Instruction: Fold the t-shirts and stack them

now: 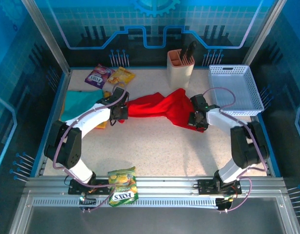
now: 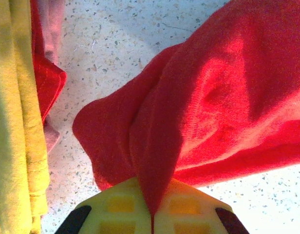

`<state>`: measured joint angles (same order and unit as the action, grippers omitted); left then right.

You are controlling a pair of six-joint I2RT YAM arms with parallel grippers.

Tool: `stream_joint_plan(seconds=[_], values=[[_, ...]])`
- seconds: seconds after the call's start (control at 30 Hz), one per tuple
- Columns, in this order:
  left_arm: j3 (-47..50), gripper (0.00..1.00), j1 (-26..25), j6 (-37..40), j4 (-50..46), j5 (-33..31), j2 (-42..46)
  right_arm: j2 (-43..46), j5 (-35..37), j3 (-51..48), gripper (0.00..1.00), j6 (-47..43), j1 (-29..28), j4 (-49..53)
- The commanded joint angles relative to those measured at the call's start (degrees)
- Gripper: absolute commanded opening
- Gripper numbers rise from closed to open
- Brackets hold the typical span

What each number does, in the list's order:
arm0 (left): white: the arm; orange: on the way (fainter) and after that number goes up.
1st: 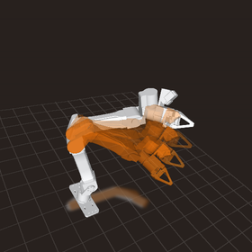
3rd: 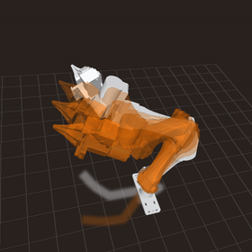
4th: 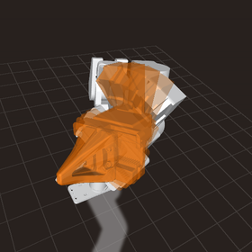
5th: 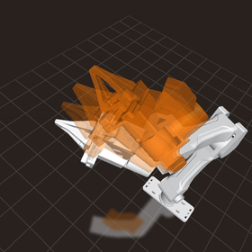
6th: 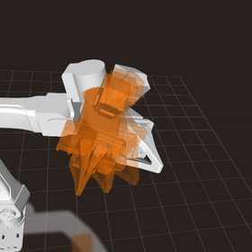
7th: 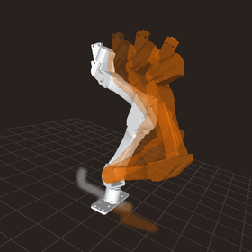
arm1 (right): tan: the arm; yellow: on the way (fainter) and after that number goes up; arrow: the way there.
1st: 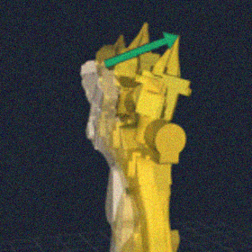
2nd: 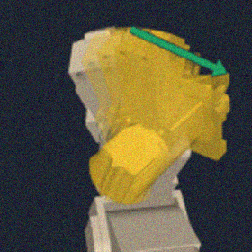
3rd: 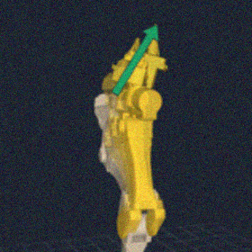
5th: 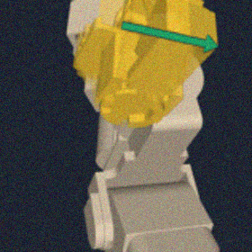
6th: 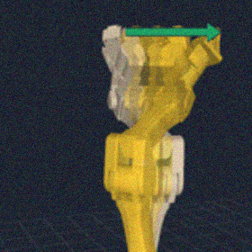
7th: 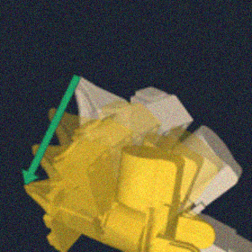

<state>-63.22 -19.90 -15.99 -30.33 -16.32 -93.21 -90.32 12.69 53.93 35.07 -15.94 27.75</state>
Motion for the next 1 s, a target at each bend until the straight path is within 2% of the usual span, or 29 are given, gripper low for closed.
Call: stream_joint_plan(seconds=[0.0, 0.1, 0.13, 0.2, 0.23, 0.27, 0.33, 0.47, 0.57, 0.83, 0.97], values=[[-2.20, 0.00, 0.74, 1.56, -2.49, -1.36, 2.09, 8.92, -3.78, 0.25, 0.00, -0.51, 1.58, 2.13], [-2.81, 0.00, 0.91, 1.60, -2.76, -1.27, 2.34, 14.78, -4.12, 1.30, 0.00, -1.03, 2.98, 3.13], [-2.90, 0.00, 0.98, 1.57, -2.72, -0.94, 2.41, 15.76, -4.42, 1.64, 0.10, -1.56, 3.35, 3.36], [-3.45, 0.00, 0.93, 1.49, -2.79, -0.12, 2.25, 16.25, -4.54, 2.69, 0.64, -2.95, 3.59, 4.22], [-3.59, 0.00, 0.92, 1.42, -2.91, 0.13, 2.17, 15.83, -4.00, 3.05, 0.77, -3.10, 3.63, 4.98], [-3.88, 0.00, 0.92, 1.40, -3.13, 0.46, 2.08, 15.01, -3.43, 3.08, 0.85, -3.25, 3.73, 5.69], [-3.93, 0.00, 0.94, 1.23, -3.09, 0.77, 2.23, 13.06, -2.48, 2.12, 0.94, -2.95, 3.77, 6.48], [-3.93, 0.00, 0.94, 1.22, -2.98, 1.53, 2.33, 9.30, -2.45, -2.92, 0.94, -0.61, 3.90, 5.00], [-3.93, 0.00, 0.93, 1.20, -2.98, 1.90, 2.50, 7.05, -2.50, -7.17, 0.88, 0.91, 3.88, 1.79], [-3.66, 0.01, 0.92, 1.31, -3.06, 1.82, 3.26, -0.99, -3.93, -8.31, 0.58, 2.81, 4.13, -4.94], [-3.75, 0.01, 0.92, 1.66, -3.42, 1.11, 3.78, -1.71, -3.87, -6.98, 0.35, 2.73, 4.82, -5.58]])
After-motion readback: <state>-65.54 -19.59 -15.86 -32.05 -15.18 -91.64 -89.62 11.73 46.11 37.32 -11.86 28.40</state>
